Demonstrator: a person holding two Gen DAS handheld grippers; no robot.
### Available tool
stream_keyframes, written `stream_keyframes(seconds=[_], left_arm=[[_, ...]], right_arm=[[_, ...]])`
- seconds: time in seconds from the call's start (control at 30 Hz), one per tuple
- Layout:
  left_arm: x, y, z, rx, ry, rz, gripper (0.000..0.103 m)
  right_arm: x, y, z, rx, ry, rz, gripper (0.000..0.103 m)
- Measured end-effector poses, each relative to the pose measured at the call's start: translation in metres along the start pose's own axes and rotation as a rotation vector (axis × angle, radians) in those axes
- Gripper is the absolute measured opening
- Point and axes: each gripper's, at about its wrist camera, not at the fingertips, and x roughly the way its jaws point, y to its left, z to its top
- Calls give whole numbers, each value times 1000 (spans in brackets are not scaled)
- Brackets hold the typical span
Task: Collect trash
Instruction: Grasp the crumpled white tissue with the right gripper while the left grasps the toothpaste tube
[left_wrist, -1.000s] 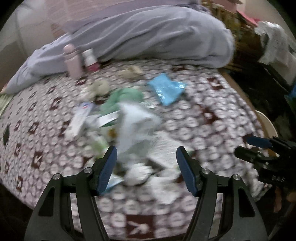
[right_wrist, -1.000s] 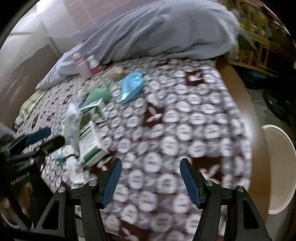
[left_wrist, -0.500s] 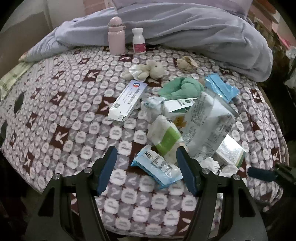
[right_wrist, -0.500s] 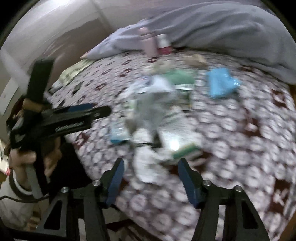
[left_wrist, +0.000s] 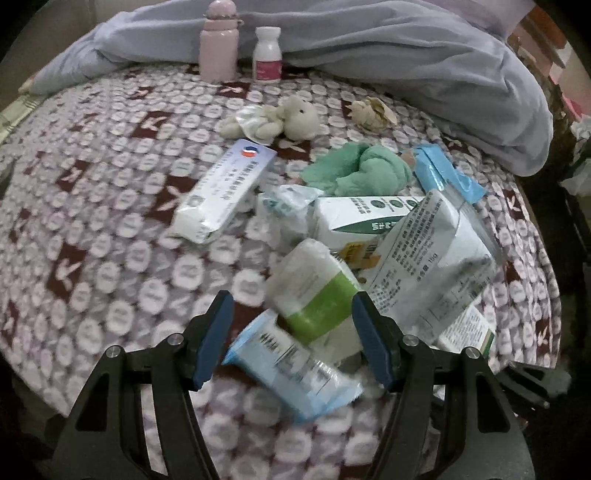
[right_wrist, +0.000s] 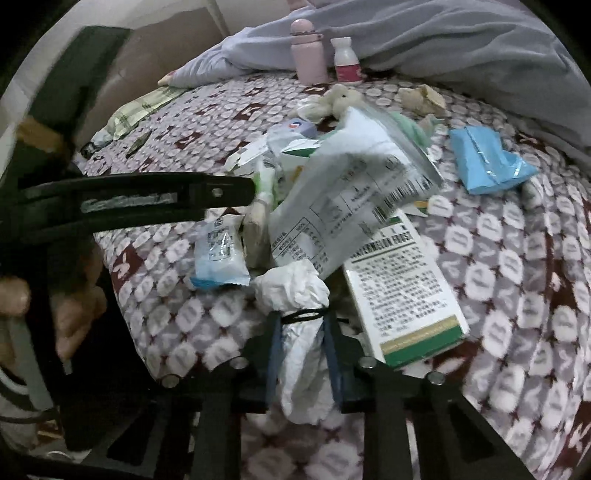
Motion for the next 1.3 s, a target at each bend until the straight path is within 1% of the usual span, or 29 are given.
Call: stream_keyframes(seconds=[0.03, 0.07, 0.13, 0.17, 0.2, 0.27, 0.37, 0.43, 0.47, 0.57, 0.63, 0.67, 0.7, 0.77, 0.8, 0.87, 0.97, 1.0, 1.03, 1.1, 1.17, 1.2, 1.3], left_arm=[[3, 0, 1, -5, 2, -9, 63], [7, 1, 2, -13, 4, -24, 58], [14, 2, 4, -27, 33, -64, 32], [18, 3, 4, -37, 58, -81, 27], [21, 4, 5, -50, 74, -93, 25], [17, 2, 4, -40, 63, -85, 25], [11, 1, 4, -36, 37, -61, 27], [15, 7, 6, -66, 64, -73, 37], [17, 11, 7, -82, 72, -79, 39], [21, 21, 4, -125, 84, -92, 48], [22, 22, 0, -152, 84, -112, 58], [22, 21, -2, -159, 77, -118, 61], [22, 18, -2, -161, 75, -119, 67], [26, 12, -3, -172, 82, -119, 69], [31, 8, -2, -176, 95, -126, 69], [36, 4, 0, -171, 99, -143, 69], [40, 7, 4, -171, 112, -147, 69], [40, 10, 5, -185, 123, -155, 64], [39, 14, 5, -194, 128, -154, 44], [36, 20, 4, -168, 141, -104, 20], [29, 25, 2, -169, 129, -117, 18], [22, 26, 2, -167, 113, -124, 14], [-2, 20, 9, -132, 48, -124, 11]], right_arm=[[-4, -1, 0, 0, -7, 0, 20], [-9, -2, 0, -1, -17, 0, 20], [-18, -4, -1, -2, -31, -3, 20], [-21, -5, -1, -1, -36, -3, 20], [-23, -5, -1, -1, -36, -2, 20], [-29, -8, -2, 4, -39, 1, 20], [-32, -13, -5, 16, -42, 4, 20], [-32, -15, -7, 25, -38, 6, 20], [-32, -16, -7, 27, -35, 8, 20], [-31, -15, -10, 28, -32, 11, 20], [-30, -14, -10, 24, -25, 10, 20], [-29, -14, -10, 23, -23, 9, 20], [-29, -14, -10, 22, -23, 8, 20], [-28, -14, -10, 23, -21, 11, 20], [-29, -14, -10, 25, -21, 14, 20], [-30, -13, -10, 27, -22, 15, 20], [-31, -14, -10, 29, -21, 12, 20], [-32, -15, -11, 30, -23, 12, 20], [-33, -15, -11, 32, -25, 15, 20], [-35, -16, -11, 32, -31, 18, 20], [-38, -16, -10, 34, -43, 21, 20], [-40, -17, -10, 36, -48, 22, 20], [-43, -18, -9, 37, -60, 20, 20]])
